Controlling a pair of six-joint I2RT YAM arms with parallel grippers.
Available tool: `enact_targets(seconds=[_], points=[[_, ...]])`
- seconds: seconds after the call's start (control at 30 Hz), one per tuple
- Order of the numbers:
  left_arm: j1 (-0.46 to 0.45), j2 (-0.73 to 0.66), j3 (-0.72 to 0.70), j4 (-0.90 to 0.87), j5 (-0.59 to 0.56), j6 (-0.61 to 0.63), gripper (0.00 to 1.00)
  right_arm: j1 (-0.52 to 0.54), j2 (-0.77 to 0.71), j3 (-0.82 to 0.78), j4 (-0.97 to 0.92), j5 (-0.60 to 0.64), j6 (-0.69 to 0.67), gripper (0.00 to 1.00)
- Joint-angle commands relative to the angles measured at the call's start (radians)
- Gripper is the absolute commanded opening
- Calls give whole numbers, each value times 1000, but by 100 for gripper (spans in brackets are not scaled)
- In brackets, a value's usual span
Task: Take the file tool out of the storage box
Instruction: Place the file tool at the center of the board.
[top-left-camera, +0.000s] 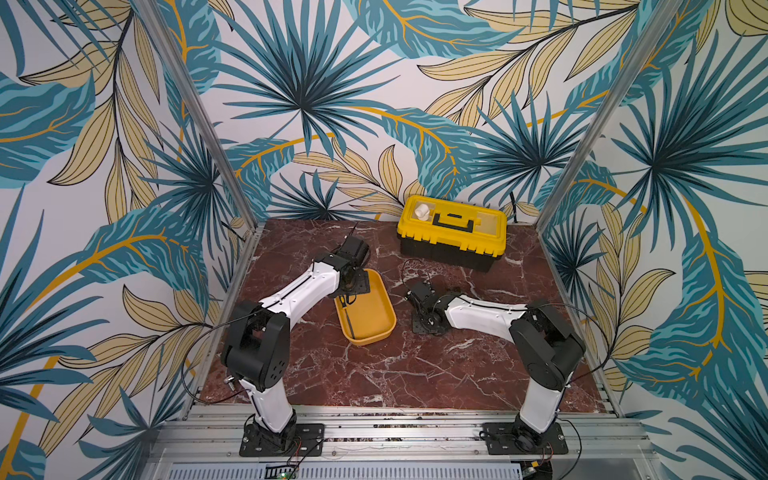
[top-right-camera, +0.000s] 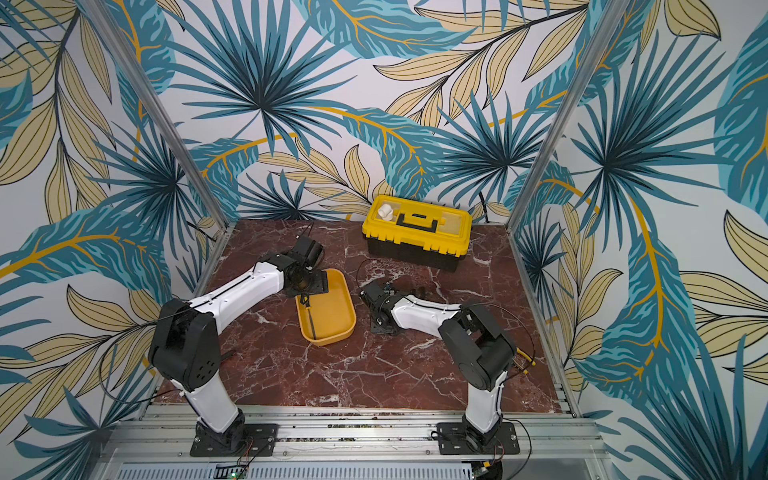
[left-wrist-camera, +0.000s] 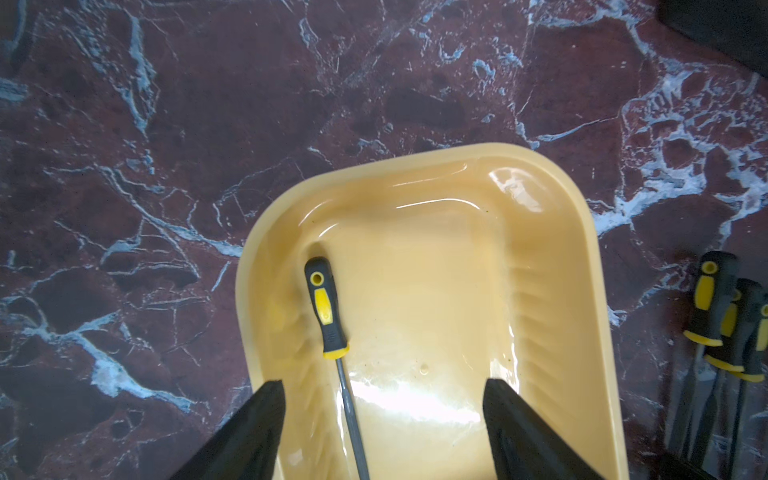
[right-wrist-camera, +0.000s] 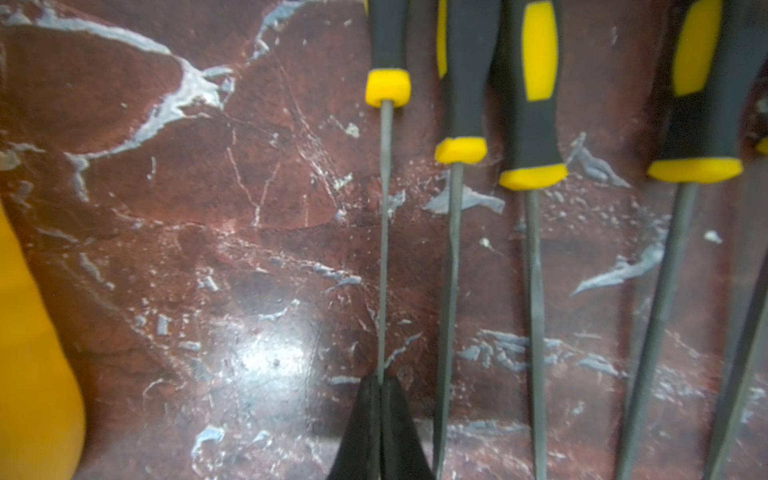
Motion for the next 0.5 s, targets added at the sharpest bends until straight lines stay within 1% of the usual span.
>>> enact_targets(seconds=[0.0, 0.13, 0.2, 0.33, 0.47], points=[[-4, 35, 43, -23, -22, -4, 80, 13, 28, -3, -28, -2, 17, 7], [-5, 62, 51, -25, -34, -32, 78, 14, 21, -3, -21, -18, 10, 17], [-4, 75, 54, -31, -47, -49, 76, 13, 8, -6, -2, -55, -5, 23], [-5, 98, 49, -37, -62, -87, 74, 13, -41, -17, 45, -140, -42, 36], [-6, 124, 50, -35, -82, -119, 73, 13, -98, -21, 48, -172, -79, 49]])
